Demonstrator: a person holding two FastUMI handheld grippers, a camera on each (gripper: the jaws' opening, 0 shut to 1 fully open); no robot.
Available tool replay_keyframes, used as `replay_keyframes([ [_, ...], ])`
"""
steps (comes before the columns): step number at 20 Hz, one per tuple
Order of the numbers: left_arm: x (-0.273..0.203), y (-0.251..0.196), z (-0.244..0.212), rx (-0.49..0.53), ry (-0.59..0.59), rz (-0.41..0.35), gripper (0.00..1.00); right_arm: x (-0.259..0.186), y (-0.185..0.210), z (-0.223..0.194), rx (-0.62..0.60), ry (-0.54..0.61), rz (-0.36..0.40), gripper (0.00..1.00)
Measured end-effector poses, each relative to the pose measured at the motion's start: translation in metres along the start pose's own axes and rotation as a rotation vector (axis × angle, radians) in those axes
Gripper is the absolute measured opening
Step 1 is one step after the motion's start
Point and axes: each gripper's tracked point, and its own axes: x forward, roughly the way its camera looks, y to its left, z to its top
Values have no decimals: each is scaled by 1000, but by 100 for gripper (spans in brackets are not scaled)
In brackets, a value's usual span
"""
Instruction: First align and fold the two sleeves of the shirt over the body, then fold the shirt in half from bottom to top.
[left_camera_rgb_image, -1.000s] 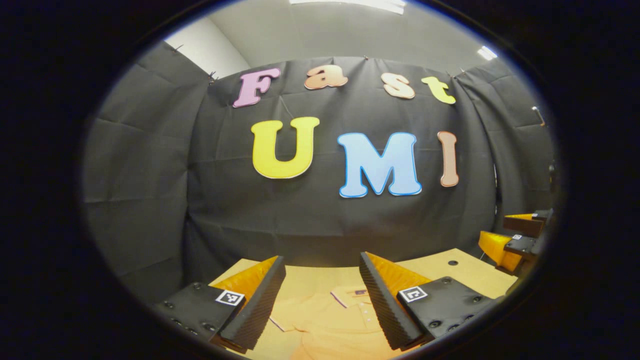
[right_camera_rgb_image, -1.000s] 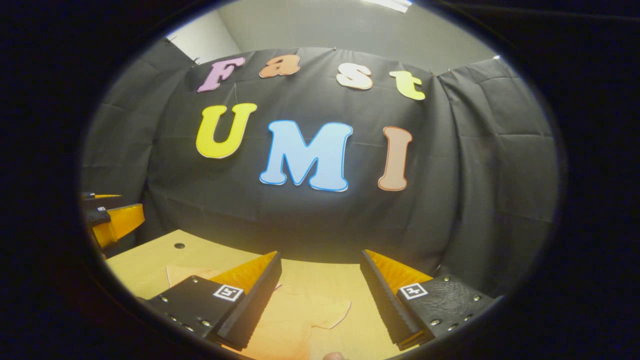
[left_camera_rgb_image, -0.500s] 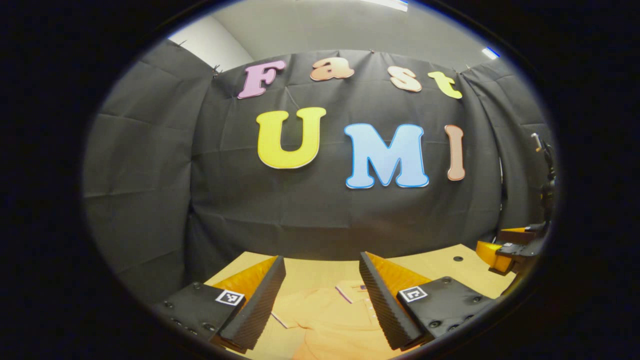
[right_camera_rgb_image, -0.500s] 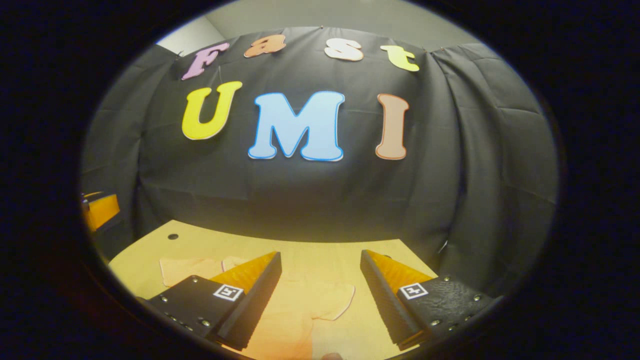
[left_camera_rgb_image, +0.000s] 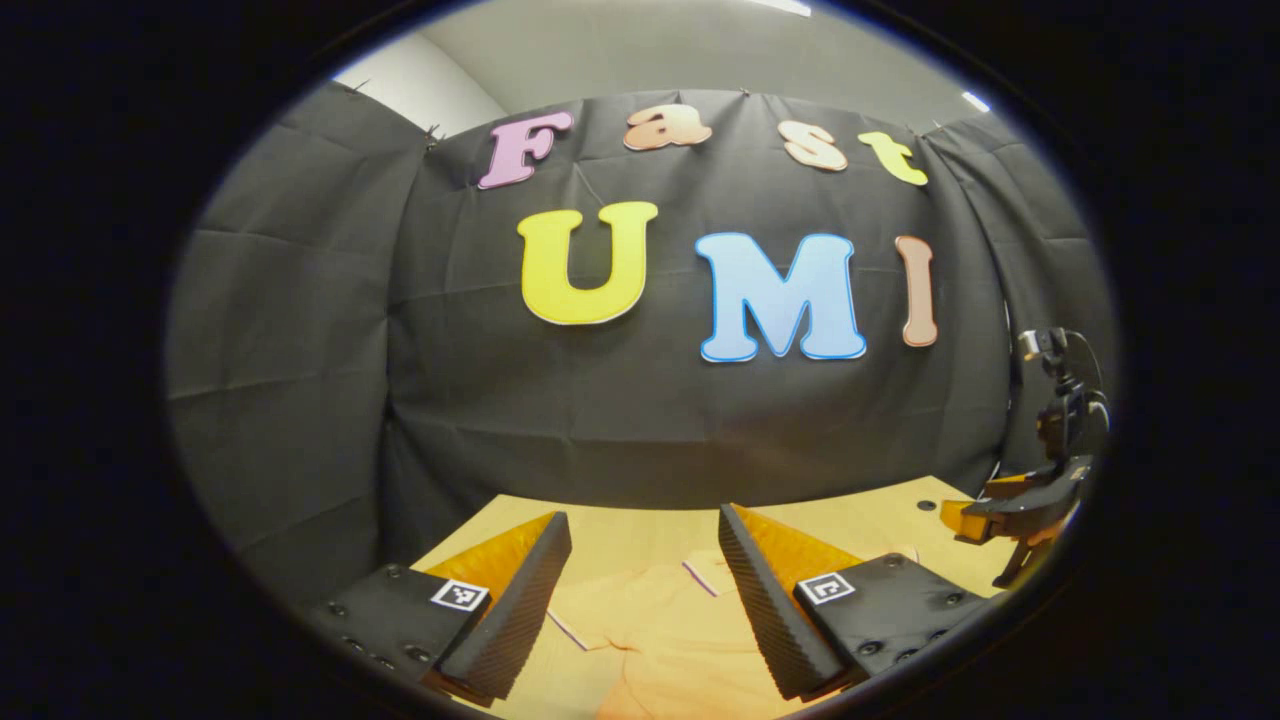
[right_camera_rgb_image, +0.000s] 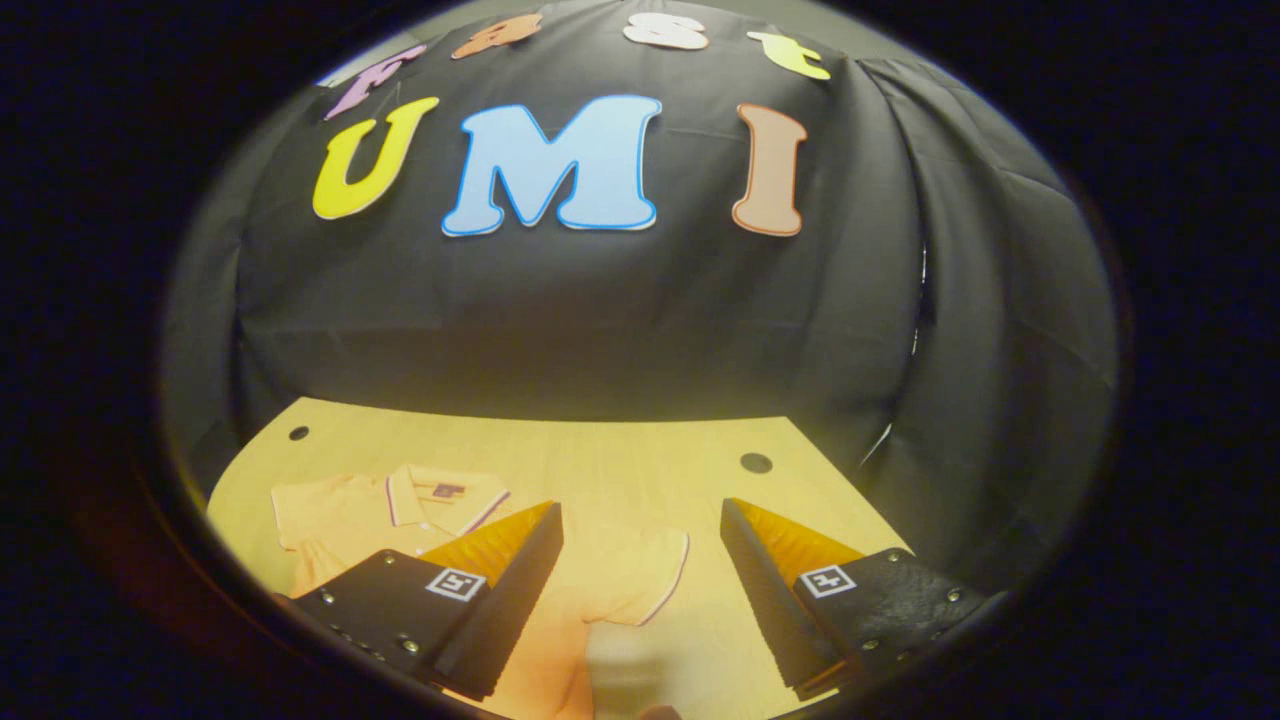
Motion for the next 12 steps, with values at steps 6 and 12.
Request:
replay_keyframes([
  [6, 1, 2, -10, 9, 30, 4, 99, 49, -7, -36, 25, 127, 1, 98],
  [12, -8, 8, -19, 22, 57, 33, 99, 97, -21, -74, 84, 253, -26, 98],
])
